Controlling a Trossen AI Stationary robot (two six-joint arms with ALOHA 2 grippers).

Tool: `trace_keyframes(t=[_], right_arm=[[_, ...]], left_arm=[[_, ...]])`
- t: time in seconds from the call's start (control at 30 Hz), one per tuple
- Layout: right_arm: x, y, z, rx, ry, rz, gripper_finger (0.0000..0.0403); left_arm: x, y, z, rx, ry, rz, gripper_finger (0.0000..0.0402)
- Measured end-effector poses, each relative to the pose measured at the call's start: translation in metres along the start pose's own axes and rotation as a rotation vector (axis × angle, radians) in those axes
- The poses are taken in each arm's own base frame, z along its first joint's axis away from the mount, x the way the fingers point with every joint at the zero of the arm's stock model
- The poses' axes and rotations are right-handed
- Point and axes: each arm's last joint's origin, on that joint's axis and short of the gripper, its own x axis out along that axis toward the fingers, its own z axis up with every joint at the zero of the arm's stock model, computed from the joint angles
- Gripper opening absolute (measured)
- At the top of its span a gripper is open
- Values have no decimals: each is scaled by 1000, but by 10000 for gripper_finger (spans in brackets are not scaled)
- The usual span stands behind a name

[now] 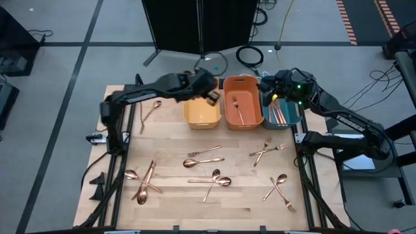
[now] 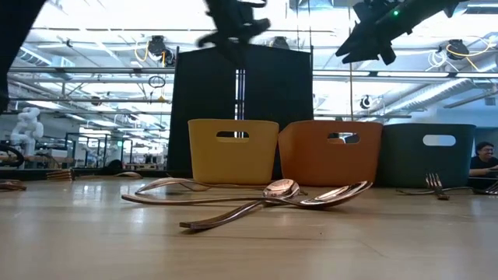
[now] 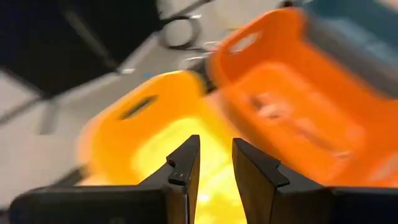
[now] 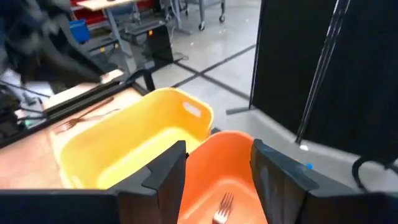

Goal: Sort silverware
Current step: Put the copper fork into the orange bin

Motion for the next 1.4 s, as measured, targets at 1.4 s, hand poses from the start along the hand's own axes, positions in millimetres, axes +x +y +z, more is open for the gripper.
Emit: trace_keyframes(t=[1.4], right_arm=[[43, 31, -29, 184, 256, 156, 169]], left_arm=[[74, 239, -233, -745, 609, 334, 90]])
